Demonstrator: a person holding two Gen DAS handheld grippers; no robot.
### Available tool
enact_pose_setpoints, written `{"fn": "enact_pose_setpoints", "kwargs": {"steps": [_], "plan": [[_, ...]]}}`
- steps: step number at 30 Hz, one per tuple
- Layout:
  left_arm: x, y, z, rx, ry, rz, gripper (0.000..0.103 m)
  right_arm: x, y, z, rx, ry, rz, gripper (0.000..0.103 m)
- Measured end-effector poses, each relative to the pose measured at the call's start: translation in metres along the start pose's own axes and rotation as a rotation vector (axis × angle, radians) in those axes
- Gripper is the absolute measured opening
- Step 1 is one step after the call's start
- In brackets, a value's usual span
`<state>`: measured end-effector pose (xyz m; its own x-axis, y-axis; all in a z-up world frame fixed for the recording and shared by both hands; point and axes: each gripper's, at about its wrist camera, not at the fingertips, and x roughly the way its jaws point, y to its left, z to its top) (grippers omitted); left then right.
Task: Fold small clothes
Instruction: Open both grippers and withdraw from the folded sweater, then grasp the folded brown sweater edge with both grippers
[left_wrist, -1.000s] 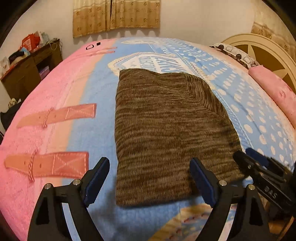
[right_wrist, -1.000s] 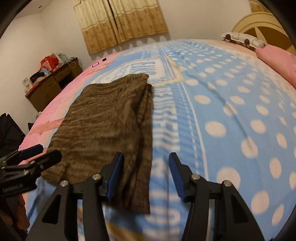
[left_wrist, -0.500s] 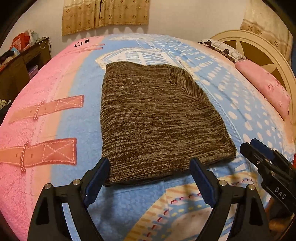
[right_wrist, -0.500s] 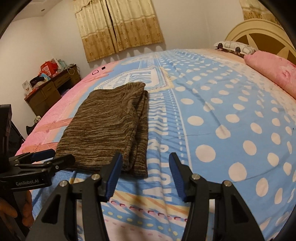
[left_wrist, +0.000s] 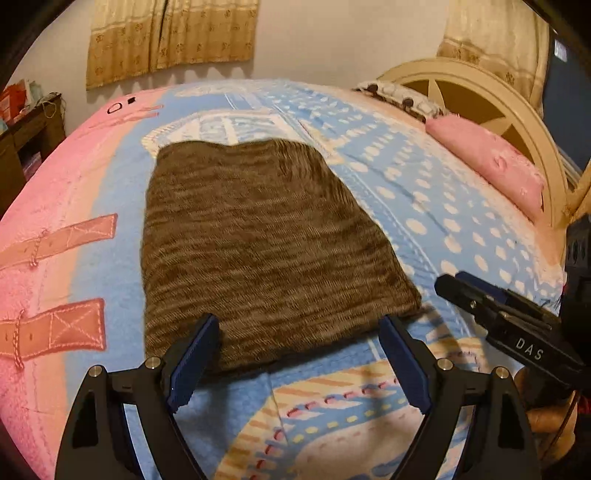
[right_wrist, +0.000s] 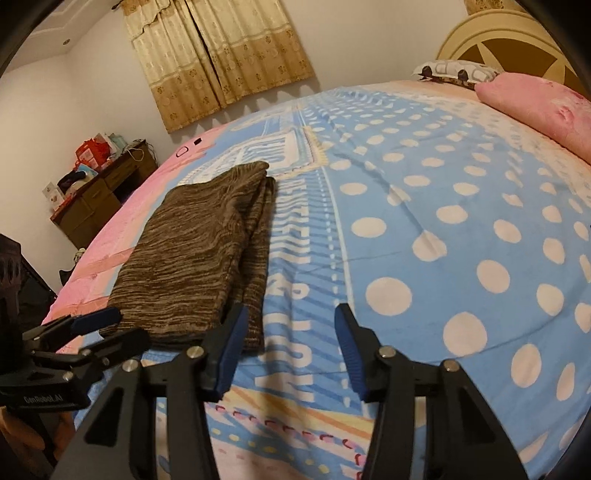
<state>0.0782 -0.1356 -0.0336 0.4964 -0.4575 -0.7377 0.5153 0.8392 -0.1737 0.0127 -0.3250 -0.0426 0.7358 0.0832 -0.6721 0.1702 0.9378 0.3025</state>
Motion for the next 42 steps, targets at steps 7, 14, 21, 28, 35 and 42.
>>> {"fn": "enact_pose_setpoints", "kwargs": {"steps": [7, 14, 21, 28, 35, 42], "plan": [[-0.008, 0.026, 0.024, -0.040, -0.062, 0.080, 0.088, 0.002, -0.002, 0.012, -0.004, -0.008, 0.008, 0.054], [0.007, 0.064, 0.052, -0.165, -0.057, 0.079, 0.088, 0.020, 0.007, 0.038, -0.056, -0.010, 0.051, 0.058], [0.040, 0.079, 0.070, -0.190, -0.039, 0.131, 0.088, 0.054, 0.019, 0.065, -0.071, -0.003, 0.084, 0.061], [0.071, 0.096, 0.057, -0.304, -0.009, 0.107, 0.089, 0.092, 0.024, 0.070, -0.067, 0.030, 0.096, 0.073], [0.078, 0.086, 0.059, -0.248, 0.005, 0.136, 0.095, 0.113, 0.033, 0.066, -0.100, 0.119, 0.138, 0.060], [0.080, 0.083, 0.061, -0.232, 0.020, 0.138, 0.094, 0.109, 0.027, 0.062, -0.080, 0.107, 0.183, 0.046]]}}
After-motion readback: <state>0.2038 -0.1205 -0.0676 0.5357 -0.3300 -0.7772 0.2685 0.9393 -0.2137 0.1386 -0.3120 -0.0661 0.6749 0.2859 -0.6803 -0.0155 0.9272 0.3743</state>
